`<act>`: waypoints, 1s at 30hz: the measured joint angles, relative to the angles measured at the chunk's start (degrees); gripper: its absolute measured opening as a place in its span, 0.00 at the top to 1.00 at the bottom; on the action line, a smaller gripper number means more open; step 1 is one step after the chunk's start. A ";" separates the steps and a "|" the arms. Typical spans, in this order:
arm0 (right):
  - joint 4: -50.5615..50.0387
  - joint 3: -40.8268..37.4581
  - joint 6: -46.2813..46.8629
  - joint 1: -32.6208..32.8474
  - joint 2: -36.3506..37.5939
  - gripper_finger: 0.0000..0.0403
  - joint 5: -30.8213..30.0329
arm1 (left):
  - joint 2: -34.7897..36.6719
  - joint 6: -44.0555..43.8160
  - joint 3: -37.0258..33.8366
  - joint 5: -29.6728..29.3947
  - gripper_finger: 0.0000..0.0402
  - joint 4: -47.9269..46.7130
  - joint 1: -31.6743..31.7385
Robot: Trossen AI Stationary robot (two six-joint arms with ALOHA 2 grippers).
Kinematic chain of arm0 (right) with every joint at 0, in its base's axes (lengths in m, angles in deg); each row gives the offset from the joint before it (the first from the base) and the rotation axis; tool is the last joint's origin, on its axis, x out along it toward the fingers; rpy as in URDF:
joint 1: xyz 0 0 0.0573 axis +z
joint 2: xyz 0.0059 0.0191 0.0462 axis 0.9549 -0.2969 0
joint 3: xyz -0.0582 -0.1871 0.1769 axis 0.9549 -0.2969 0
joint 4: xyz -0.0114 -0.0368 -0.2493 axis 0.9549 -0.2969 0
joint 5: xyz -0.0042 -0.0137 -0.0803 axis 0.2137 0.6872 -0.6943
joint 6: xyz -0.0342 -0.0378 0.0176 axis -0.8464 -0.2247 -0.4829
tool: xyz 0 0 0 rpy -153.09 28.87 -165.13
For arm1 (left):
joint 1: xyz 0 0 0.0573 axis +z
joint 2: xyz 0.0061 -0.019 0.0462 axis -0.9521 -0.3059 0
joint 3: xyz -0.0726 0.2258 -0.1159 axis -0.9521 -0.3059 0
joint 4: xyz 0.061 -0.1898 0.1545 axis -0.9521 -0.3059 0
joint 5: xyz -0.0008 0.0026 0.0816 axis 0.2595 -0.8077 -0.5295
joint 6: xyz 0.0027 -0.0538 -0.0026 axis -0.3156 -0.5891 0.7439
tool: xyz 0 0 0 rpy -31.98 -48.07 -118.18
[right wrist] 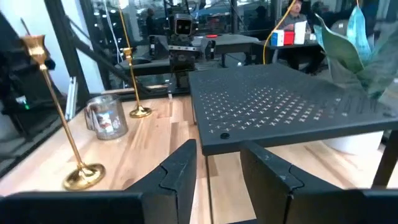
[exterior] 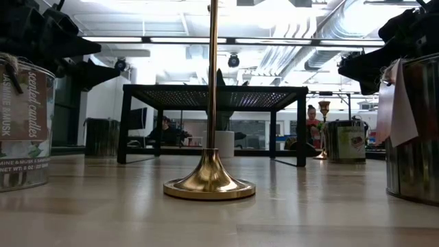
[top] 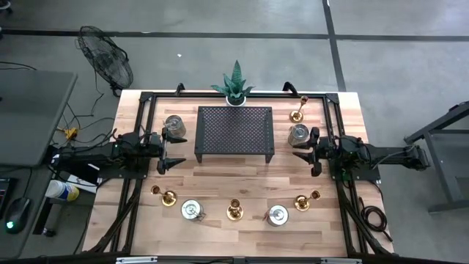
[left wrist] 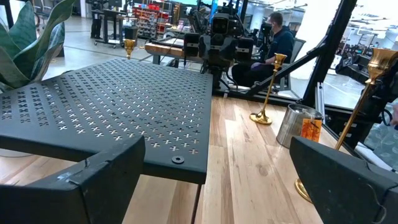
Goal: Pick & Place candle stick holders
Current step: Put the gold candle holder on the shelf
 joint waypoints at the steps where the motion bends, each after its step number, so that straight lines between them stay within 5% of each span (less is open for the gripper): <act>1: 0.00 0.00 1.66 0.00 0.00 0.71 0.17 | 0.02 -0.01 0.00 0.00 0.02 0.00 0.00; 23: 2.21 3.99 7.57 0.00 -0.14 0.71 -3.48 | 0.02 0.00 -0.04 0.01 0.02 0.00 -0.01; 30: -9.54 12.32 4.53 -0.05 -3.08 0.71 -16.09 | 0.02 -0.02 -0.07 -0.01 0.02 0.00 -0.01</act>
